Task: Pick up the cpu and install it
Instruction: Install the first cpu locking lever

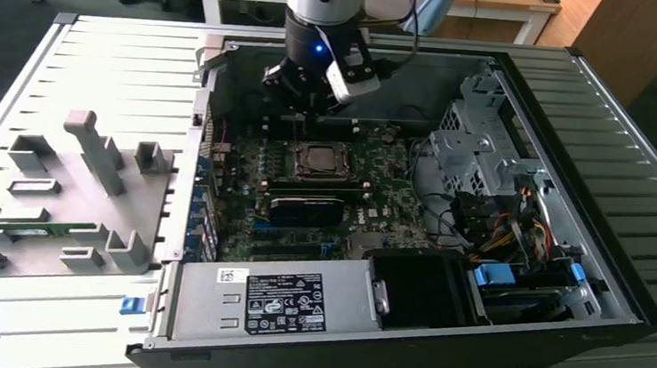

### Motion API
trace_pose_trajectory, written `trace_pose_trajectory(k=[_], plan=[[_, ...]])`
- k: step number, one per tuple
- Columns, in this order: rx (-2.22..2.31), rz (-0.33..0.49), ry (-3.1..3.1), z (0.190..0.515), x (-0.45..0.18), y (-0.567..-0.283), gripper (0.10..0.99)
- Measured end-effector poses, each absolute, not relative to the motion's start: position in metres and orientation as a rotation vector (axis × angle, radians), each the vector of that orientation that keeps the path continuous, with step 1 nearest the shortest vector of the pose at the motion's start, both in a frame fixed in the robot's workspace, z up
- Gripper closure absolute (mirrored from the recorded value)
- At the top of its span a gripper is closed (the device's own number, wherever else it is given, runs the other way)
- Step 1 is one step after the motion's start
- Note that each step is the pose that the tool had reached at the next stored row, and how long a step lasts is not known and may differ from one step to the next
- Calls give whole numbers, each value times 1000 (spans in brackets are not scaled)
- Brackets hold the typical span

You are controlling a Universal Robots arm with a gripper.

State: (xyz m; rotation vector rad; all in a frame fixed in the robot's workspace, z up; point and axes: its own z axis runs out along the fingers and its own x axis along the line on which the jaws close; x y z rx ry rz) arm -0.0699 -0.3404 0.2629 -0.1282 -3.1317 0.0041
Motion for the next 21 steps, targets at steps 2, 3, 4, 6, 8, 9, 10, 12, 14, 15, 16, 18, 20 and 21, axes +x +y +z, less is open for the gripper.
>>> trace_pose_trajectory(k=[2, 3, 4, 6, 8, 9, 10, 12, 14, 15, 16, 18, 20, 21], plan=[[-128, 4, -3132, 263, -73, -340, 965], [-128, 4, -3132, 262, -75, -340, 965], [-128, 4, -3132, 262, -77, -340, 965], [-128, 4, -3132, 261, -80, -340, 965], [-128, 4, -3132, 261, -82, -339, 965], [-128, 4, -3132, 261, -83, -339, 965], [-128, 4, -3132, 261, -84, -339, 965], [-128, 4, -3132, 261, -87, -339, 965], [-128, 4, -3132, 260, -90, -339, 965], [-128, 4, -3132, 260, -91, -338, 965], [-128, 4, -3132, 260, -92, -338, 965], [-128, 4, -3132, 260, -94, -337, 965], [-128, 4, -3132, 259, -96, -336, 965], [-128, 4, -3132, 259, -97, -335, 965]])
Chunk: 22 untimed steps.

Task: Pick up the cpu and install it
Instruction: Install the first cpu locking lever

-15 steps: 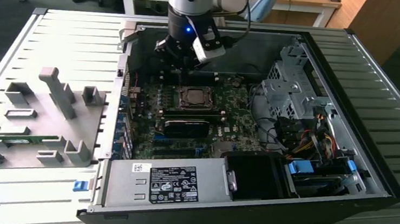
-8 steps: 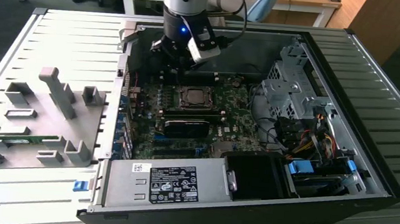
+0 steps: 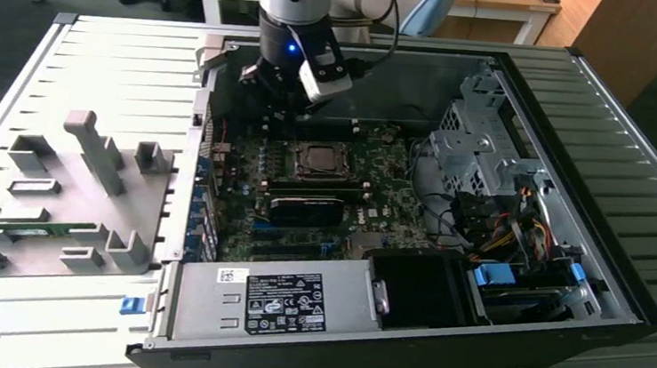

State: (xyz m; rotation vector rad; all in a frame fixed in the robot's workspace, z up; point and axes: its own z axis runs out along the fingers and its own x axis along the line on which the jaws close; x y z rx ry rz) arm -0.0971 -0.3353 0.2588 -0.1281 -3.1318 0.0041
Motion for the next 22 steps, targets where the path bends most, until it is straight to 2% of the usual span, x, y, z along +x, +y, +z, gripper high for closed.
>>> trace_pose_trajectory(k=[14, 22], plan=[[-128, 4, -3132, 256, -100, -314, 965], [-128, 4, -3132, 255, -98, -312, 965]])
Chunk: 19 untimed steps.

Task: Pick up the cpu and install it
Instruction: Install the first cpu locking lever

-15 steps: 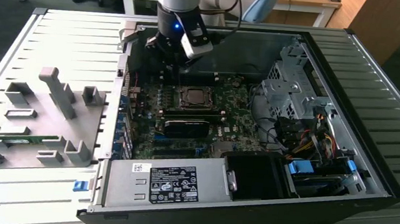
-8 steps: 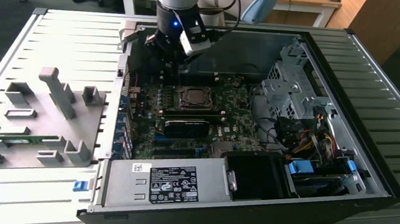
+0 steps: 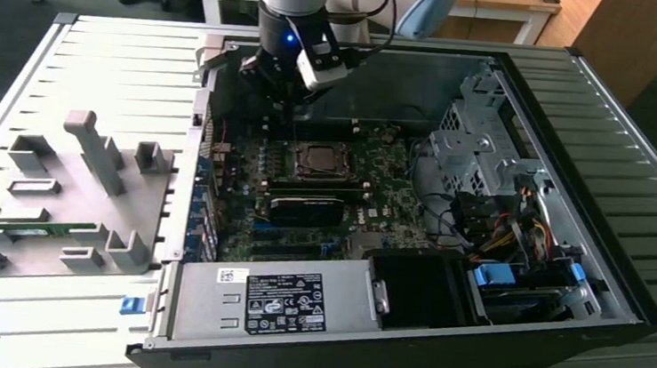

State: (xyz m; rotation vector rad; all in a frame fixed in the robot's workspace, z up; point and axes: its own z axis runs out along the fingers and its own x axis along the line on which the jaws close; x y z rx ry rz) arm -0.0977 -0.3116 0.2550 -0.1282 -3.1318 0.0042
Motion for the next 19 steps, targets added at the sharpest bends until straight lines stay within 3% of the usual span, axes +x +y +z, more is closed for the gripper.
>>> trace_pose_trajectory(k=[19], plan=[[-128, 4, -3132, 253, -97, -305, 965]])
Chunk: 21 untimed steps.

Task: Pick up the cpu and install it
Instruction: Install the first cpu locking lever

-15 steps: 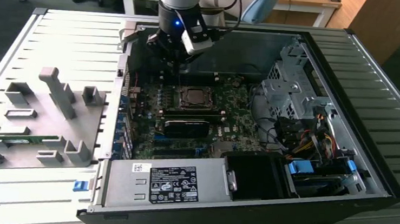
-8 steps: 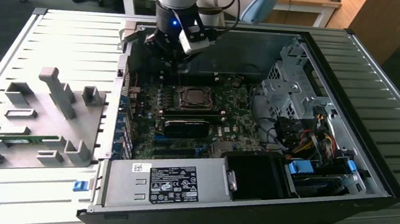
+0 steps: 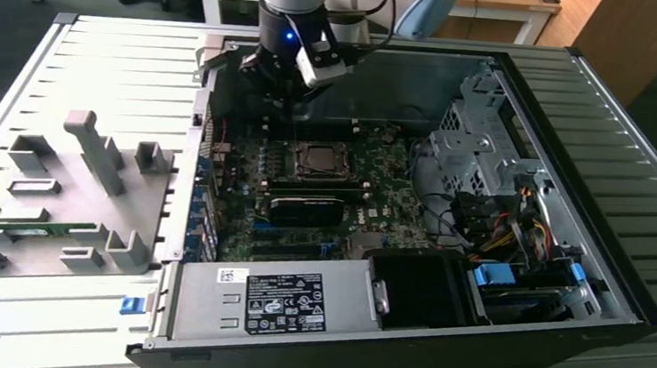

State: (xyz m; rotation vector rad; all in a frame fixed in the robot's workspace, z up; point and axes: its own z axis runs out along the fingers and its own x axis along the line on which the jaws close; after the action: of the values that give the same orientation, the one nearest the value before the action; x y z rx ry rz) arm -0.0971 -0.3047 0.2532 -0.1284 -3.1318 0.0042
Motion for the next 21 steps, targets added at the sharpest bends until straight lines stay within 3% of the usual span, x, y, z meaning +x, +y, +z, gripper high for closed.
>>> trace_pose_trajectory(k=[10, 15, 21], plan=[[-128, 0, -3131, 251, -72, -305, 965], [-128, -90, -3127, 250, -72, -307, 965], [-128, -128, -3125, 248, -72, -311, 965]])
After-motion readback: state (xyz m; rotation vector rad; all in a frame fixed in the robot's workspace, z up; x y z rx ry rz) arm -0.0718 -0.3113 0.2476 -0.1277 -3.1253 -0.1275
